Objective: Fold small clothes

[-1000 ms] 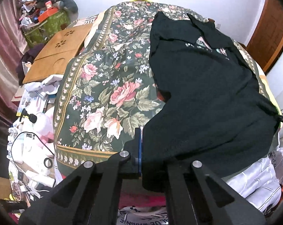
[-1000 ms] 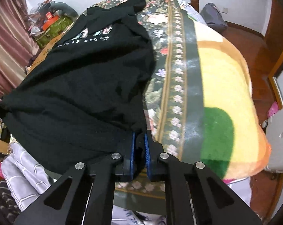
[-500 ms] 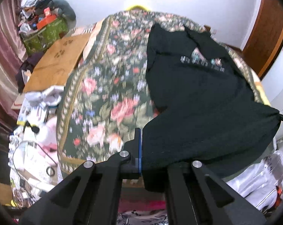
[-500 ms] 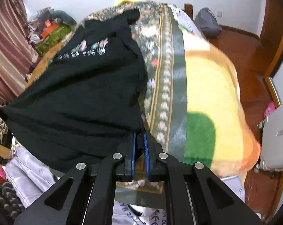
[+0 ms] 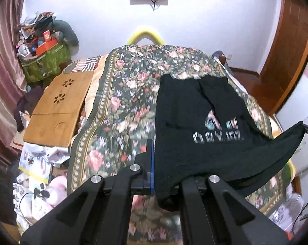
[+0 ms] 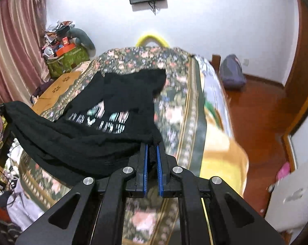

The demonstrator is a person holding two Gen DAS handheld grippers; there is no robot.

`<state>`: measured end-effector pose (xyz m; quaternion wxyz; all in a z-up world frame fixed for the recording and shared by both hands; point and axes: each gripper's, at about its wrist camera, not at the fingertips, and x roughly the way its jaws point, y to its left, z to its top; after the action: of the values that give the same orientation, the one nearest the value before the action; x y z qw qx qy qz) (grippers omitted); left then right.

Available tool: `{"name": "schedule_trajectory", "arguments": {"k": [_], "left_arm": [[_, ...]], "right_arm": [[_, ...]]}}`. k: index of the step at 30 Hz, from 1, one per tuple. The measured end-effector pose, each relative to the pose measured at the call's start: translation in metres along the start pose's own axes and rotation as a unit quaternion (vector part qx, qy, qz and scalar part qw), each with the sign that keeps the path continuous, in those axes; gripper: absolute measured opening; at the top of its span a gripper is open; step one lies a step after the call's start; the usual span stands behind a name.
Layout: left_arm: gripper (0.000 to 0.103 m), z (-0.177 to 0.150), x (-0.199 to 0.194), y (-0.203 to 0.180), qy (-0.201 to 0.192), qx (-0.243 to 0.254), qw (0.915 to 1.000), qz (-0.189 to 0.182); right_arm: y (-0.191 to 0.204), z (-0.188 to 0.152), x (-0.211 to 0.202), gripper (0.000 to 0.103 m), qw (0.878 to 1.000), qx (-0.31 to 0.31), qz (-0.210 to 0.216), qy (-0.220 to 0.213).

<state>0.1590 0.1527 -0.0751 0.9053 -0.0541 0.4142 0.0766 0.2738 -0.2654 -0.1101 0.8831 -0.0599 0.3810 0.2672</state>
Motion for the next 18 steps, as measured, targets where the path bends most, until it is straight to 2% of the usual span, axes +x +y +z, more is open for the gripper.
{"name": "schedule_trajectory", "arguments": {"k": [7,15,18], "left_arm": [[0.002,0.038,0.038,0.015,0.011,-0.025,0.9996,0.003],[0.002,0.066,0.114,0.029,0.052,-0.033,0.9980,0.016],[0.002,0.081,0.138,0.037,0.055,-0.040,0.9976,0.017]], "right_arm": [[-0.010,0.036,0.023,0.007,1.000,-0.003,-0.016,-0.013],[-0.020,0.072,0.085,0.007,0.999,-0.017,-0.035,0.015],[-0.023,0.089,0.111,0.007,0.999,-0.020,-0.040,0.021]]}}
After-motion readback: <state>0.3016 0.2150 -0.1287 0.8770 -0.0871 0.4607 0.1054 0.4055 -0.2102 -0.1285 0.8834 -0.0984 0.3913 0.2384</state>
